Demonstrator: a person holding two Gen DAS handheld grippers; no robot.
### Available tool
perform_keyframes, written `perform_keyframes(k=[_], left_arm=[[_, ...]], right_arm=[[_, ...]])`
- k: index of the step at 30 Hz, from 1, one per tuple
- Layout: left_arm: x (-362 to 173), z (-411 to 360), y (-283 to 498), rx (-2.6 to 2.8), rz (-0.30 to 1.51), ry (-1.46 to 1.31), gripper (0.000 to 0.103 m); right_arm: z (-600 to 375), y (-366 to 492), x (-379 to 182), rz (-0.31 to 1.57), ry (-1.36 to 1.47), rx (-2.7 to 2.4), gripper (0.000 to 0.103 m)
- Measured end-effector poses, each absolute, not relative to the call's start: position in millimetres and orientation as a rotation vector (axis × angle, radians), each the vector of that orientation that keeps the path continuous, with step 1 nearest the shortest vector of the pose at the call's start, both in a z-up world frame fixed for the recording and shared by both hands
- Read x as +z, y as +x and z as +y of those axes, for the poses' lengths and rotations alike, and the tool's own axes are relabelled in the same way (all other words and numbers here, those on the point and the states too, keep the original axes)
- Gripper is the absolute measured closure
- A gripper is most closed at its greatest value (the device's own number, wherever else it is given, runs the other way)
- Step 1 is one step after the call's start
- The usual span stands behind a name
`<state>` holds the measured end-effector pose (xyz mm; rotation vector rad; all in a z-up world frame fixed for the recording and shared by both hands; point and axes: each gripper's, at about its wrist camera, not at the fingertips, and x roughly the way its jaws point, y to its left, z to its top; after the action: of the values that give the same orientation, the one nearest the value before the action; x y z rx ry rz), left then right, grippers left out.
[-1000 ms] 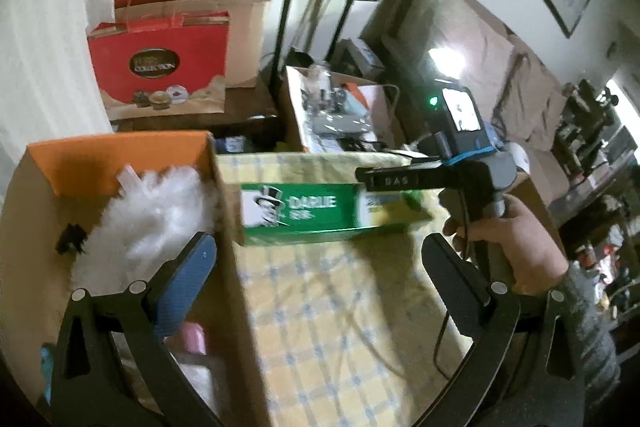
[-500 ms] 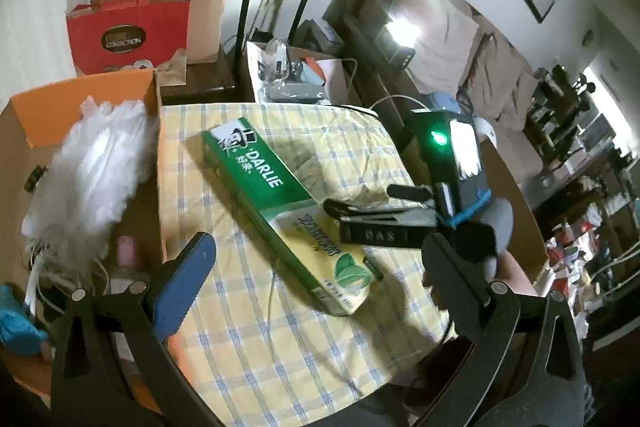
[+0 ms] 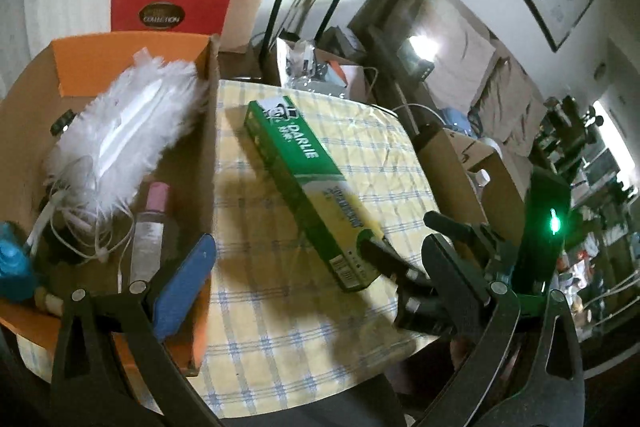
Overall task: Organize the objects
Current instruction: 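Move the right tool to the green DARLIE toothpaste box on the tablecloth, then close the right tool on the toothpaste box while the left tool clamps its side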
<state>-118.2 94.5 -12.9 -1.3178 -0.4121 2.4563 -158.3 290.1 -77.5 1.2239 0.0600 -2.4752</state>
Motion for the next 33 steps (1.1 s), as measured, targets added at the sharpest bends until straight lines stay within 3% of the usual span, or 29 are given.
perform_keyframes(k=[4,10,13,17,23,27,33], left_arm=[[-18,90,-119,2.446,-0.444,-1.34,0.0],[-23,91,-117,2.446,-0.452,-1.345,0.0],[-24,94,-116,2.462,-0.447,-1.34,0.001],[-21,97,-114,2.461,-0.455,-1.323,0.002],[-12,109,-109,2.475,-0.445,-1.278,0.003],[-14,121,-106,2.449,-0.472,-1.27,0.01],[-30,139,-114,2.384,-0.503,-1.317,0.01]], right_arm=[[273,-152,-93,0.161,1.206,-2.487,0.0],[272,-155,-109,0.121,1.221,-2.465,0.007],[272,-155,-111,0.102,1.214,-2.461,0.018],[277,-154,-116,0.047,1.239,-2.44,0.042],[298,-151,-113,-0.123,1.259,-2.392,0.042],[315,-146,-109,-0.221,1.279,-2.378,0.042],[337,-139,-105,-0.339,1.288,-2.366,0.042]])
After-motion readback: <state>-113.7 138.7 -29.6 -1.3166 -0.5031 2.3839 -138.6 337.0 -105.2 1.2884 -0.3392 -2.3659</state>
